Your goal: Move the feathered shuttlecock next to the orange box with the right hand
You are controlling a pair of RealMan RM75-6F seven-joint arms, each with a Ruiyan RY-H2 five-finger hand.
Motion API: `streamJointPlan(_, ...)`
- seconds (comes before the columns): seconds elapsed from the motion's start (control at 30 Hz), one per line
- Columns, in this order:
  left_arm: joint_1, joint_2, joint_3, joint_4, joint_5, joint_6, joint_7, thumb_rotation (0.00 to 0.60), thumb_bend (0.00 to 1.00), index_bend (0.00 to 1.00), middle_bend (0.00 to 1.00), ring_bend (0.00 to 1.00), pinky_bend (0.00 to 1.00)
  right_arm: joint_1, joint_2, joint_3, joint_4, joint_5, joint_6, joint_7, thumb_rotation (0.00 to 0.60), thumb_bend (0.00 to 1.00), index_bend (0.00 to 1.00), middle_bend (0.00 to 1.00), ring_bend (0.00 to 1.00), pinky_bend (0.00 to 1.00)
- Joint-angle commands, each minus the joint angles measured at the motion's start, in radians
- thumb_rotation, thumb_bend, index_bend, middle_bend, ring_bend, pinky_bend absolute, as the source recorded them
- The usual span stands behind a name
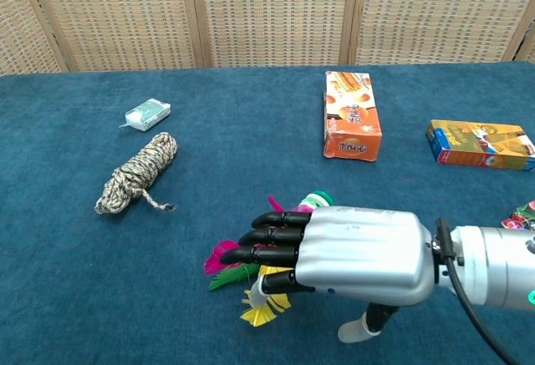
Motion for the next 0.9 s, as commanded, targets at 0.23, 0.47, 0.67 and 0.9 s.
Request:
streamJointPlan(0.23,-0.003,0.005,-0.001,0.001,-0.006,-0.006,-0.010,0.600,0.00,0.00,0.00,0.00,0.00,0.006,-0.059,-0.004,0.099,0.026,0.105,-0.027,0.600,0.05,0.34,0.00,0.00,0.00)
streamJointPlan(0.47,-0.003,0.004,0.003,-0.003,0.000,-0.002,-0.006,0.600,0.00,0.00,0.00,0.00,0.00,0.003,-0.087,-0.014,0.132,0.050,0.161,-0.020,0.600,0.20,0.36,0.00,0.00,0.00)
streamJointPlan(0.67,-0.004,0.001,0.006,-0.002,0.001,-0.002,-0.002,0.600,0.00,0.00,0.00,0.00,0.00,0.011,-0.120,-0.019,0.153,0.084,0.165,-0.006,0.600,0.25,0.37,0.00,0.00,0.00)
streamJointPlan(0.9,-0.006,0.003,0.005,-0.003,0.001,-0.001,-0.003,0.600,0.00,0.00,0.00,0.00,0.00,0.031,-0.161,-0.006,0.178,0.122,0.142,-0.015,0.600,0.31,0.37,0.00,0.00,0.00)
